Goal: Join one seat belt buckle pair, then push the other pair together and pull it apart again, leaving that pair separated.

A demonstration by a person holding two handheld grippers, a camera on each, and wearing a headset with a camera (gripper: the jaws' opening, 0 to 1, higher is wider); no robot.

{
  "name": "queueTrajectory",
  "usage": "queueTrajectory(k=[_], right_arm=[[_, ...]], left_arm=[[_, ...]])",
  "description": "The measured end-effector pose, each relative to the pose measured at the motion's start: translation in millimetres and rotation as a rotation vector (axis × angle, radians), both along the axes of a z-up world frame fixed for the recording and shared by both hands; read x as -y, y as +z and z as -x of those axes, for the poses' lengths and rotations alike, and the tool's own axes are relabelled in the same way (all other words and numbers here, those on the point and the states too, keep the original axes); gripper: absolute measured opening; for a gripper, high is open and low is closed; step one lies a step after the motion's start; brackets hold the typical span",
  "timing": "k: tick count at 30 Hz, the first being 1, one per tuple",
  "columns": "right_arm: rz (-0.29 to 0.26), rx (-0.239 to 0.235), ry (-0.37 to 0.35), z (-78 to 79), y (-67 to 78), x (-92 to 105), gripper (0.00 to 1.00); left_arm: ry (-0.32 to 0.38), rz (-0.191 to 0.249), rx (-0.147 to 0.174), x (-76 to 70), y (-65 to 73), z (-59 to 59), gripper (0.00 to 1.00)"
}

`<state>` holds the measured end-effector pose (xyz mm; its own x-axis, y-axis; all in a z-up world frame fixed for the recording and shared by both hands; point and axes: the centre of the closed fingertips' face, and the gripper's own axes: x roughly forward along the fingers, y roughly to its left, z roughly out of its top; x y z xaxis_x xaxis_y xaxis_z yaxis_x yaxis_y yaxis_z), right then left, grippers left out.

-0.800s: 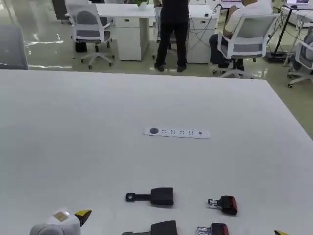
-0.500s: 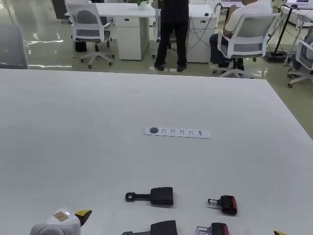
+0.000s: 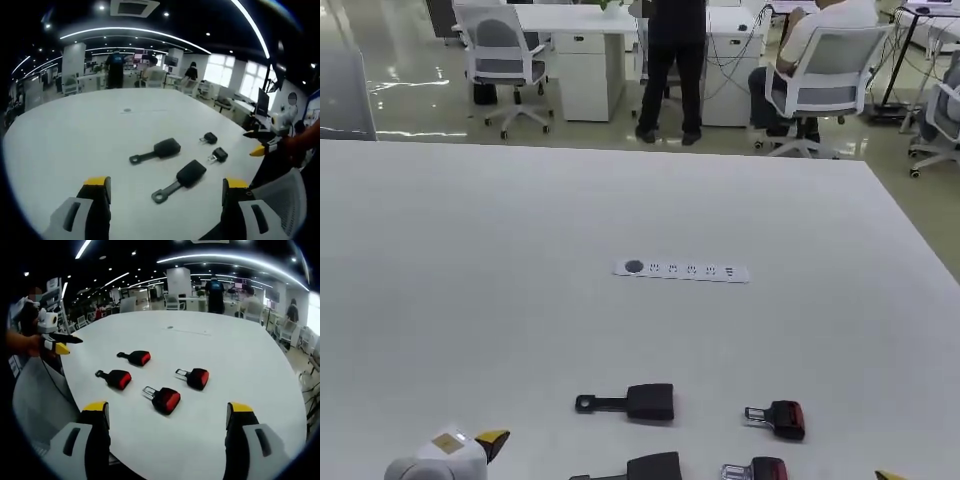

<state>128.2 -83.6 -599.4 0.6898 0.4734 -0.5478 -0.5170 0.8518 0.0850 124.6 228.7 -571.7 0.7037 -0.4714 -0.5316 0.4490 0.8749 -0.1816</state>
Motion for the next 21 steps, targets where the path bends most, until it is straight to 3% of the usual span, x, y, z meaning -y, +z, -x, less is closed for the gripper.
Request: queueTrajectory(k=[14, 21], right_arm=[[0.0, -0.014, 0.045, -6.2, -7.5, -6.9, 0.95], [-0.005, -0.029, 0.072, -12.8, -11.1, -13.9, 0.94]], left_arm=[[-0.025, -0.002, -0.009, 9.3, -9.4, -6.8, 0.94], [-0.061, -0.028, -0.014, 15.7, -14.4, -10.1, 0.94]])
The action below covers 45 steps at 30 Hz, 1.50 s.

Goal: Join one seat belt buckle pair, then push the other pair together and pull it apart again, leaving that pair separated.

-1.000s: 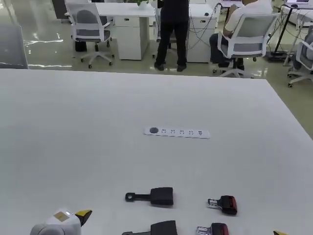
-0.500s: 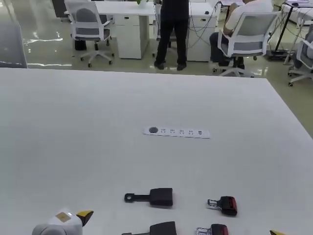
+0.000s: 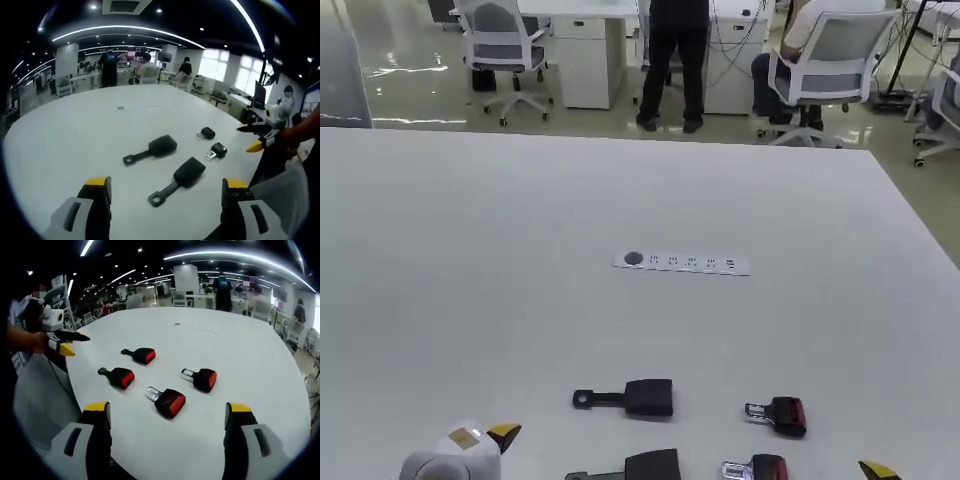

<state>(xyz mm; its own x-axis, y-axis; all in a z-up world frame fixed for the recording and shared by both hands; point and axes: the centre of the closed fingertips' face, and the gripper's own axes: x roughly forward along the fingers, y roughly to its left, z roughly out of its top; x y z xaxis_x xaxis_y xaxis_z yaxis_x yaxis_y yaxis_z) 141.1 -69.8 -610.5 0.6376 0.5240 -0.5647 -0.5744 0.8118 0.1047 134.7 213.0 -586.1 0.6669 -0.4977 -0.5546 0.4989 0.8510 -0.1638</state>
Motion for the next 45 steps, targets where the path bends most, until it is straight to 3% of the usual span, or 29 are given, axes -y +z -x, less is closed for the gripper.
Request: queueTrajectory(k=[19, 45], right_arm=[[0.003, -0.042, 0.085, -11.5, -13.6, -17.5, 0.91], [0.048, -0.076, 0.244, -22.8, -34.5, -29.7, 0.82]], left_arm=[[-0.084, -0.025, -0.008, 15.3, -13.2, -11.3, 0.91], [-0.256, -0.079, -0.015, 41.4, -36.2, -23.0, 0.78]])
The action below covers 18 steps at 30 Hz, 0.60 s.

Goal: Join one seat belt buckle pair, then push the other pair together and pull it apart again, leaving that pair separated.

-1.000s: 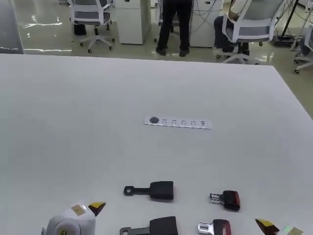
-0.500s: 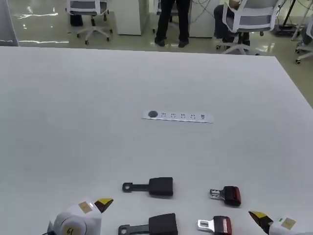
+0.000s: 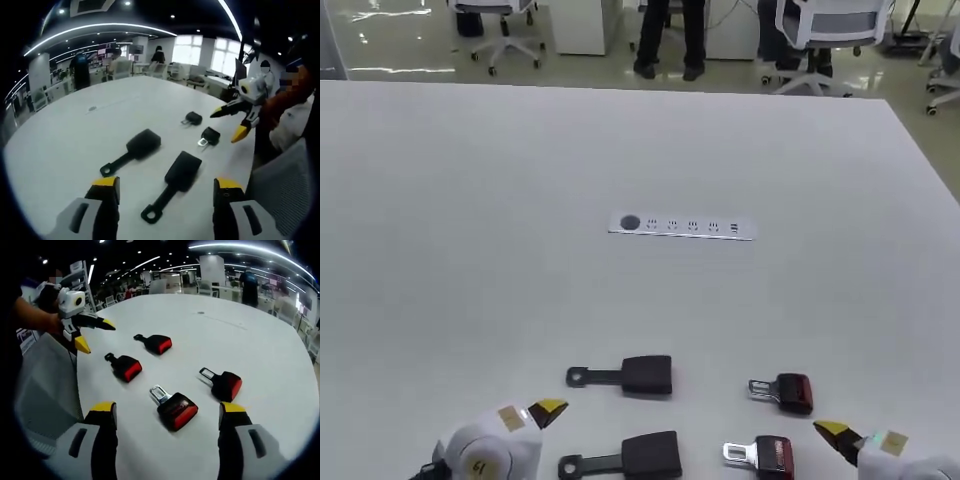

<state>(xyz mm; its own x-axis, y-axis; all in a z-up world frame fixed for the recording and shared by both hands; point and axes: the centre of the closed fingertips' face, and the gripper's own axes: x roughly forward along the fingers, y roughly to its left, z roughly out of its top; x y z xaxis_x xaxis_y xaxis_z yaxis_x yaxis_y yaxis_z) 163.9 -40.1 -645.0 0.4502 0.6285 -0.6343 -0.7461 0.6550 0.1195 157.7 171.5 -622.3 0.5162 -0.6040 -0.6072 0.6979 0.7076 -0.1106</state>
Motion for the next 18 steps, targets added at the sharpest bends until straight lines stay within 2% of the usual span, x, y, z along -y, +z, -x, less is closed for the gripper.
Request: queueTrajectory(k=[6, 9, 12, 18], right_arm=[[0.015, -0.02, 0.066, -0.4, -5.6, -2.7, 0.79], [0.03, -0.024, 0.097, -1.0, -8.4, -3.7, 0.79], [0.037, -0.041, 0.123, -1.2, -13.4, -5.0, 0.77], [0.054, -0.054, 0.174, -1.7, -19.3, -7.3, 0.71]], left_arm=[[-0.062, -0.025, 0.006, 8.5, -3.6, -1.0, 0.75], [-0.111, -0.035, 0.016, 18.3, -2.8, -1.0, 0.73], [-0.146, -0.055, 0.002, 20.0, -7.3, 0.4, 0.7], [-0.197, -0.065, -0.009, 29.2, -15.2, -0.4, 0.68]])
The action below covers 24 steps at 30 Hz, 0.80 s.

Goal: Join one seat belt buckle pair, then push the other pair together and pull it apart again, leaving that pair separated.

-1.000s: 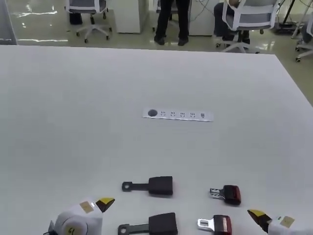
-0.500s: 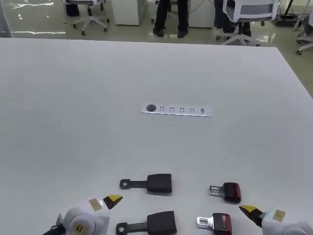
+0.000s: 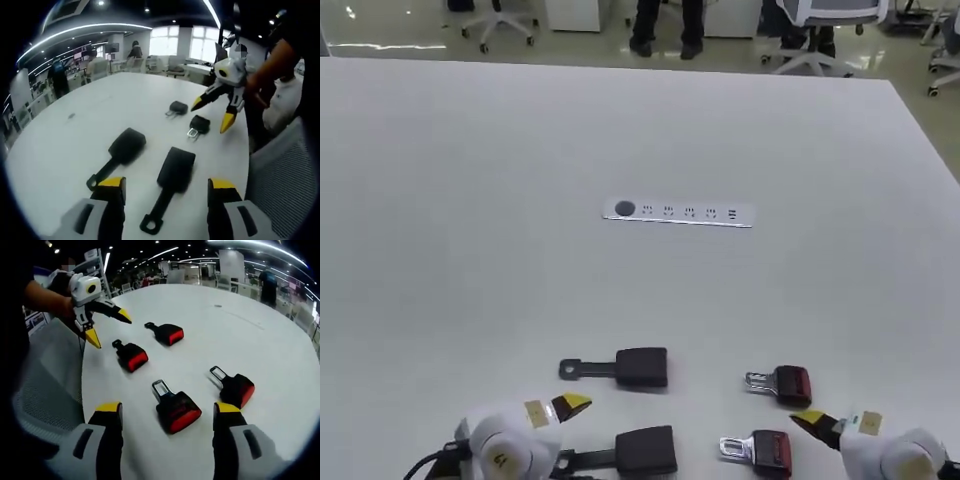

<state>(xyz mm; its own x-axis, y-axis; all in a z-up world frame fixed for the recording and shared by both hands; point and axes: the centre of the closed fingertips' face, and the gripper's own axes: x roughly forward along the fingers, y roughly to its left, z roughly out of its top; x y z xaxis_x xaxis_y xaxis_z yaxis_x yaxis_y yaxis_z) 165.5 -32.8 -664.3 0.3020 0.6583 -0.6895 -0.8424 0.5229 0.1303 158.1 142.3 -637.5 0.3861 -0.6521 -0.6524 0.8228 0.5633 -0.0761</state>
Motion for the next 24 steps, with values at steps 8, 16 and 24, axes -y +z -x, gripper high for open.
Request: queueTrajectory(k=[8, 16, 24], right_arm=[[0.047, -0.017, 0.093, 2.1, -7.2, -1.2, 0.67], [0.055, -0.047, 0.136, -2.0, -15.4, 1.4, 0.62], [0.1, -0.063, 0.198, 1.0, -26.4, 4.3, 0.54]], left_arm=[[-0.063, -0.021, -0.018, 11.0, -13.2, -4.0, 0.65], [-0.089, -0.011, -0.06, 25.5, -30.8, -8.8, 0.63], [-0.166, -0.074, -0.067, 28.6, -49.9, -3.4, 0.58]])
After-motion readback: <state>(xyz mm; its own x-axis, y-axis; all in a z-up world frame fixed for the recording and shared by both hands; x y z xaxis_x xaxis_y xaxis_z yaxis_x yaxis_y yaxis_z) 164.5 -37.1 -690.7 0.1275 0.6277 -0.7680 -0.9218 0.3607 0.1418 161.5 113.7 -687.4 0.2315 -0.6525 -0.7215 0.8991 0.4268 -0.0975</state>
